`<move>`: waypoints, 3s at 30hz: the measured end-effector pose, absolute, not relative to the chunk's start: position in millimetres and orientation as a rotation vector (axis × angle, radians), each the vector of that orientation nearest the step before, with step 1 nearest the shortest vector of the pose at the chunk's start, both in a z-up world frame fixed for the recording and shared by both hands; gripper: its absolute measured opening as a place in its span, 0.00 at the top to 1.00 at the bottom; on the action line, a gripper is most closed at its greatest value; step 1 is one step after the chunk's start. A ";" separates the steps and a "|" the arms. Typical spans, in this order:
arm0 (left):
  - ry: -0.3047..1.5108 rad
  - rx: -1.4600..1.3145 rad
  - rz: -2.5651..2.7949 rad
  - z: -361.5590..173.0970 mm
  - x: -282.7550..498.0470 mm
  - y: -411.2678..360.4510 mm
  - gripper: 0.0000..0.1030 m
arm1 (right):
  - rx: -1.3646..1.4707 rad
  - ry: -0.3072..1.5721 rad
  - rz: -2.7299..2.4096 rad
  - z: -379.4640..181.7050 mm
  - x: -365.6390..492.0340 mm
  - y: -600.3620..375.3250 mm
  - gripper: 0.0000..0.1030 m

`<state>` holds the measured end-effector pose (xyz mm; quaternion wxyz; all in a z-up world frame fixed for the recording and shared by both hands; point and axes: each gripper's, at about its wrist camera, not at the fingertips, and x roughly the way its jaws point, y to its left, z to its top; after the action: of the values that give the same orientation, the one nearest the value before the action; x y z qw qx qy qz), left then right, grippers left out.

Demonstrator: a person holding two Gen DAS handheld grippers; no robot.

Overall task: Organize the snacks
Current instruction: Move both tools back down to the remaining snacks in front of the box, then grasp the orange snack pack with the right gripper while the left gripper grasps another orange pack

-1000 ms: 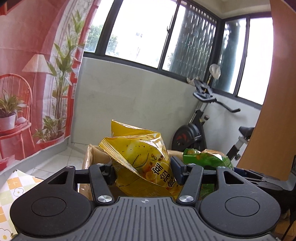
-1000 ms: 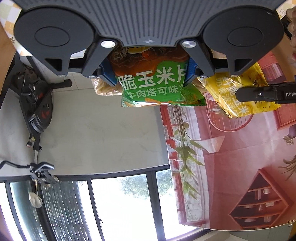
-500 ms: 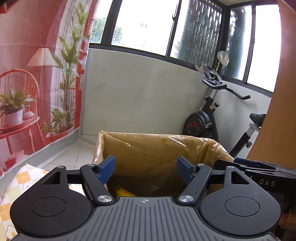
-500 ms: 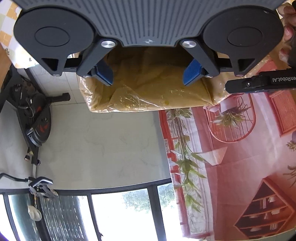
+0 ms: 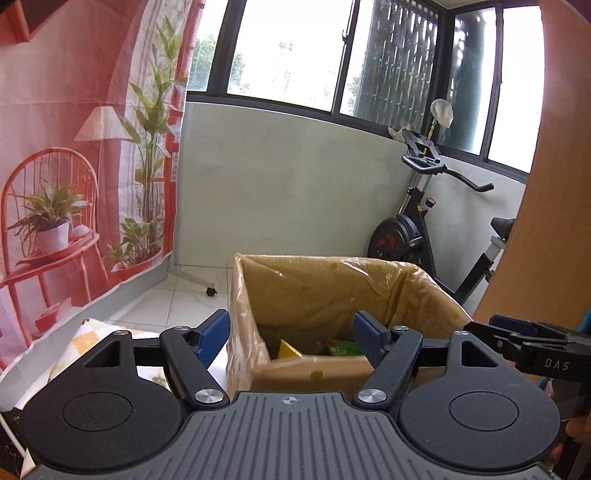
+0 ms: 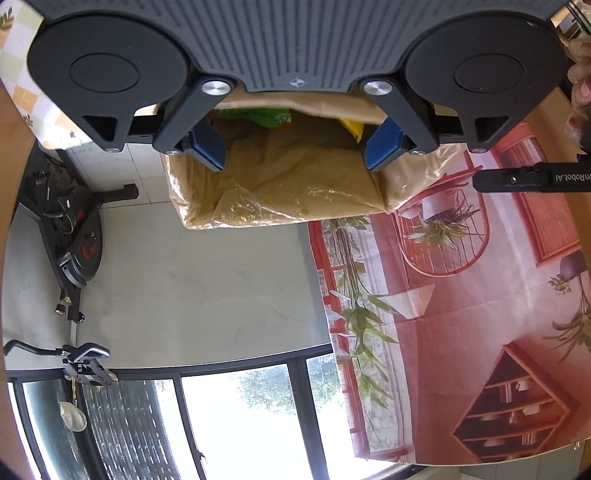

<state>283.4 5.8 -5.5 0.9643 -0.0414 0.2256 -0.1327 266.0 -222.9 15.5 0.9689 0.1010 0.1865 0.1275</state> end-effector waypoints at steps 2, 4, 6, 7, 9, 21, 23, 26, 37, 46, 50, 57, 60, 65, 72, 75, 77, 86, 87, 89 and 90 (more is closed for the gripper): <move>0.462 -0.083 -0.273 -5.1 274.4 9.6 0.27 | 0.209 0.380 0.255 14.2 252.9 -222.6 0.17; 0.471 -0.076 -0.276 -6.1 266.3 12.8 0.26 | 0.217 0.386 0.254 12.5 240.3 -223.5 0.17; 0.476 -0.073 -0.280 -9.1 256.1 17.1 0.26 | 0.225 0.396 0.252 9.9 228.7 -224.5 0.17; 0.479 -0.076 -0.282 -11.8 250.2 19.9 0.26 | 0.229 0.401 0.253 8.7 223.5 -225.3 0.17; 0.488 -0.088 -0.286 -19.6 240.0 25.8 0.26 | 0.236 0.410 0.251 4.9 212.4 -226.0 0.17; 0.516 -0.108 -0.219 -72.2 197.5 33.3 0.27 | 0.271 0.559 0.235 -41.6 163.6 -237.5 0.17; 0.527 -0.108 -0.222 -80.6 194.6 30.2 0.27 | 0.272 0.583 0.224 -48.0 157.3 -239.7 0.17; 0.543 -0.118 -0.228 -89.3 192.9 25.9 0.27 | 0.281 0.628 0.232 -59.5 149.3 -242.3 0.15; 0.637 -0.141 -0.250 -118.6 182.7 9.0 0.27 | 0.246 0.767 0.224 -99.6 134.6 -217.1 0.09; 0.673 -0.139 -0.250 -128.8 180.9 2.0 0.27 | 0.202 0.756 0.195 -117.4 135.9 -207.0 0.00; 0.687 -0.134 -0.250 -130.9 180.3 -1.2 0.27 | 0.178 0.737 0.195 -120.0 136.3 -203.3 0.00; 0.692 -0.131 -0.250 -132.9 181.0 -2.8 0.27 | 0.150 0.721 0.182 -120.4 134.3 -202.1 0.00; 0.712 -0.129 -0.250 -136.2 182.2 -4.5 0.27 | 0.154 0.696 0.187 -124.4 130.2 -203.4 0.00; 0.713 -0.124 -0.255 -135.4 180.2 -5.1 0.27 | 0.118 0.676 0.185 -126.6 127.7 -197.2 0.00; 0.731 -0.144 -0.252 -136.6 183.5 -5.2 0.27 | 0.097 0.652 0.200 -124.8 123.9 -201.3 0.16; 0.736 -0.141 -0.257 -136.6 184.9 -7.7 0.27 | 0.123 0.647 0.213 -124.7 122.8 -207.7 0.19; 0.737 -0.138 -0.263 -136.2 186.9 -8.8 0.27 | 0.131 0.644 0.215 -123.5 122.3 -209.6 0.21; 0.747 -0.183 -0.335 -131.8 210.3 -19.5 0.23 | 0.154 0.572 0.202 -109.8 124.7 -220.8 0.24; 0.747 -0.182 -0.342 -131.5 215.2 -22.7 0.22 | 0.157 0.568 0.196 -109.9 125.4 -223.0 0.24; 0.756 -0.178 -0.358 -132.6 227.0 -29.9 0.22 | 0.158 0.565 0.187 -110.6 127.3 -226.8 0.24; 0.763 -0.175 -0.364 -134.0 233.1 -34.0 0.22 | 0.158 0.565 0.183 -111.5 128.5 -228.8 0.24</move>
<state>233.1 -34.0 -134.0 0.9083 -0.0849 0.3697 -0.1766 128.5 -228.8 -111.5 0.9531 0.0779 0.2782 0.0900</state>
